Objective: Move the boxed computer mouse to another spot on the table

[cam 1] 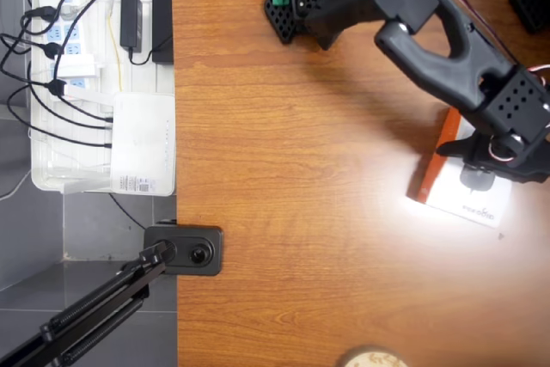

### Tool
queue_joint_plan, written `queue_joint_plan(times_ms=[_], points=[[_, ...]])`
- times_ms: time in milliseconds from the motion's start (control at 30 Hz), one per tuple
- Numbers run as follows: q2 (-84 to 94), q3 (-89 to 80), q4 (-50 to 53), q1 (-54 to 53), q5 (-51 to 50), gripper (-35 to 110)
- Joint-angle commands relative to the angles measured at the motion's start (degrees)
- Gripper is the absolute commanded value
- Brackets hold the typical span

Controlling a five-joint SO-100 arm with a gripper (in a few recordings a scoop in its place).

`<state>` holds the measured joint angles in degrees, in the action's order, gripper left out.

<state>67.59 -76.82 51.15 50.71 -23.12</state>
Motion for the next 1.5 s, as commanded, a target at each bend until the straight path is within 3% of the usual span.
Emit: queue_joint_plan(times_ms=[0,233,367,733,1000,1467], points=[[1.76,1.76,4.31,-0.26,1.23,3],[15.03,13.62,10.90,-8.61,-5.98,0],[25.58,13.01,10.63,-17.49,-5.27,0],[56.69,-27.07,4.92,-53.79,1.41,0],[45.35,-37.27,-3.34,-67.50,2.99,0],[28.83,-19.34,-2.90,-69.17,-3.52,15]])
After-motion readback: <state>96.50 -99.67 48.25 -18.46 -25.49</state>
